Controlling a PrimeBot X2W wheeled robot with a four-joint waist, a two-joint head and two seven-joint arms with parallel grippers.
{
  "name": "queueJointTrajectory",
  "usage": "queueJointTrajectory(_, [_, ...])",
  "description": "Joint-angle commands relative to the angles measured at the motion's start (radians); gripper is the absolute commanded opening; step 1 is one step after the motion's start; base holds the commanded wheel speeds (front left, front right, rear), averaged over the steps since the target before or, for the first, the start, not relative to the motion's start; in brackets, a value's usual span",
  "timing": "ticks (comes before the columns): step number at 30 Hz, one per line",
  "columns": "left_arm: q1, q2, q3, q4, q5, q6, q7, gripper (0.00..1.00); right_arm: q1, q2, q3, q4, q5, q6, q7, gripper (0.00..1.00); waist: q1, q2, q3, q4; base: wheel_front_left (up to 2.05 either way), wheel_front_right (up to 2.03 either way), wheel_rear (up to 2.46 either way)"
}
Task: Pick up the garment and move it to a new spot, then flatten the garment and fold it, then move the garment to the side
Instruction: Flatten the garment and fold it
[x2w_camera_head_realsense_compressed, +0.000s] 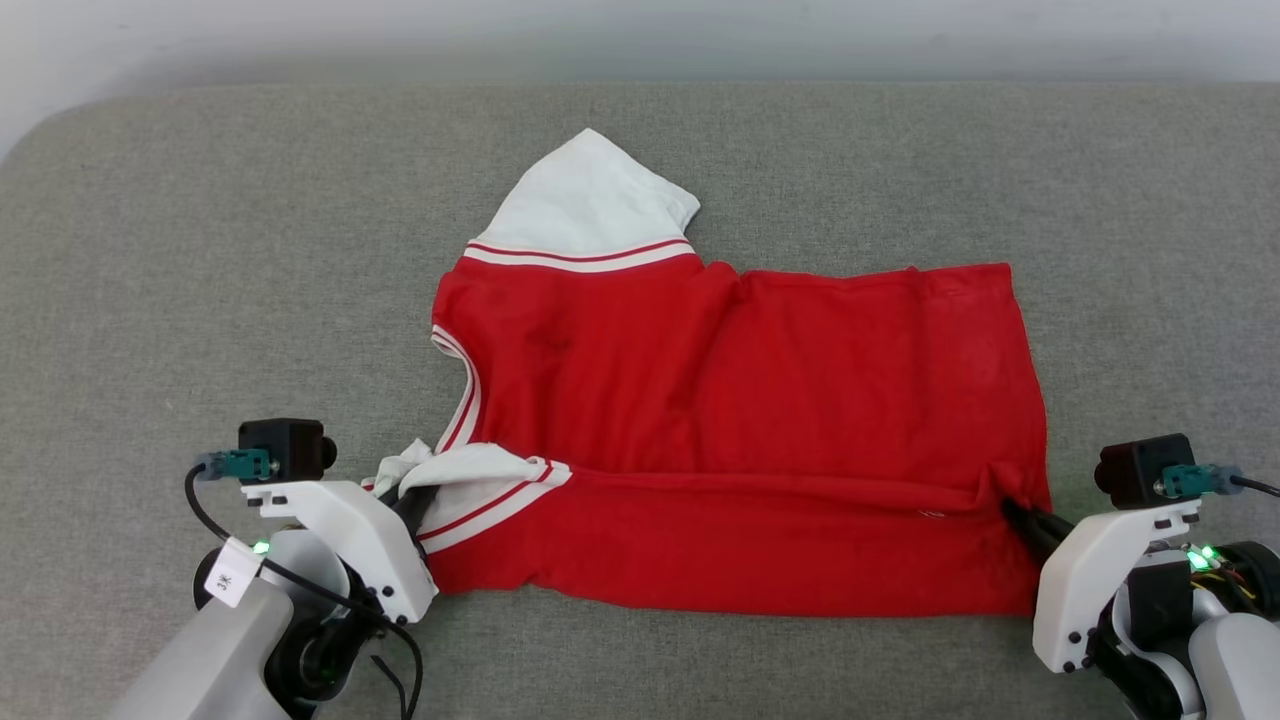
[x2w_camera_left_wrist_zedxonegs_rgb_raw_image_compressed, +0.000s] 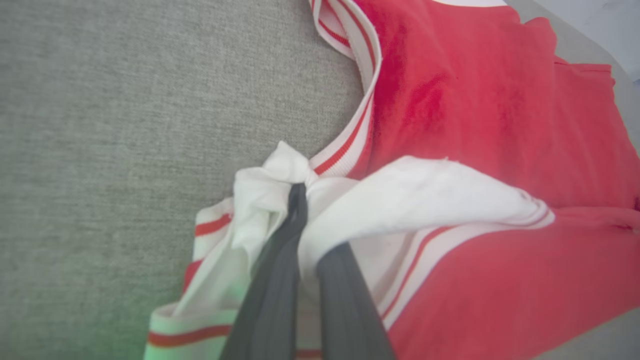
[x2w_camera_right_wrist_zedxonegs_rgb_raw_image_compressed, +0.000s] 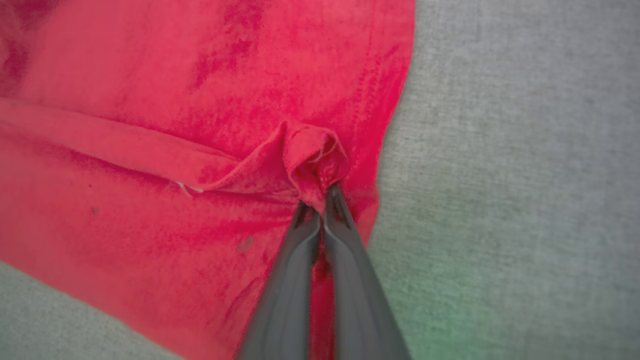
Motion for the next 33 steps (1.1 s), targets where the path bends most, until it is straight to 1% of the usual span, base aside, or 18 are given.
queueJointTrajectory(1, [-0.008,-0.011,-0.011,0.022,-0.006,-0.012,0.011,0.00,-0.007,0.000,0.012,0.028,0.013,-0.001,-0.011,0.33,-0.0002,0.0000,-0.003,0.003,0.00,0.00,0.00])
queueJointTrajectory(2, [-0.013,-0.015,-0.014,0.035,-0.003,-0.018,0.011,0.44,-0.010,-0.001,0.015,0.035,0.014,-0.001,-0.032,1.00,-0.0002,0.0000,-0.008,0.004,0.00,0.00,0.00])
queueJointTrajectory(3, [-0.016,-0.019,-0.015,0.047,0.002,-0.023,0.000,0.88,-0.010,-0.002,0.017,0.041,0.016,-0.001,-0.053,1.00,-0.0002,0.0000,-0.016,0.006,0.00,0.00,0.00])
queueJointTrajectory(4, [-0.019,-0.023,-0.013,0.056,0.002,-0.024,-0.010,1.00,-0.012,-0.004,0.015,0.039,0.016,-0.001,-0.089,1.00,-0.0002,0.0000,-0.023,0.008,0.00,0.00,0.00])
queueJointTrajectory(8, [-0.013,-0.022,0.006,0.079,0.017,-0.020,-0.072,1.00,0.010,0.015,-0.025,0.011,0.005,-0.001,-0.273,1.00,-0.0002,0.0000,-0.067,0.013,0.00,0.00,0.00])
queueJointTrajectory(9, [-0.013,-0.022,0.006,0.079,0.017,-0.020,-0.072,1.00,0.010,0.015,-0.025,0.011,0.005,-0.001,-0.273,1.00,-0.0002,0.0000,-0.067,0.013,0.00,0.00,0.00])
queueJointTrajectory(12, [0.004,-0.013,0.016,0.080,0.031,-0.008,-0.119,1.00,0.038,0.031,-0.047,-0.012,-0.003,-0.001,-0.384,1.00,-0.0002,0.0000,-0.105,0.013,0.00,0.00,0.00])
queueJointTrajectory(14, [0.015,-0.005,0.024,0.070,0.036,0.002,-0.139,1.00,0.056,0.035,-0.061,-0.035,-0.017,-0.001,-0.435,1.00,-0.0002,0.0000,-0.127,0.011,0.00,0.00,0.00])
queueJointTrajectory(18, [0.040,0.029,0.034,0.023,0.044,0.037,-0.143,1.00,0.105,0.058,-0.102,-0.093,-0.056,-0.001,-0.485,1.00,-0.0002,0.0000,-0.168,0.010,0.00,0.00,0.00])
queueJointTrajectory(21, [0.055,0.069,0.040,-0.037,0.036,0.058,-0.105,1.00,0.143,0.081,-0.132,-0.147,-0.077,-0.001,-0.483,1.00,-0.0002,0.0000,-0.186,0.009,0.00,0.00,0.00])
queueJointTrajectory(23, [0.066,0.105,0.035,-0.085,0.025,0.061,-0.051,1.00,0.166,0.099,-0.150,-0.181,-0.092,-0.001,-0.471,1.00,-0.0002,0.0000,-0.192,0.007,0.00,0.00,0.00])
queueJointTrajectory(28, [0.089,0.201,0.040,-0.207,-0.042,0.102,0.133,1.00,0.207,0.138,-0.173,-0.250,-0.109,-0.001,-0.435,1.00,-0.0002,0.0000,-0.185,-0.005,0.00,0.00,0.00])
queueJointTrajectory(33, [0.116,0.269,0.040,-0.297,-0.122,0.144,0.303,1.00,0.205,0.155,-0.166,-0.286,-0.116,-0.001,-0.414,1.00,-0.0002,0.0000,-0.145,-0.030,0.00,0.00,0.00])
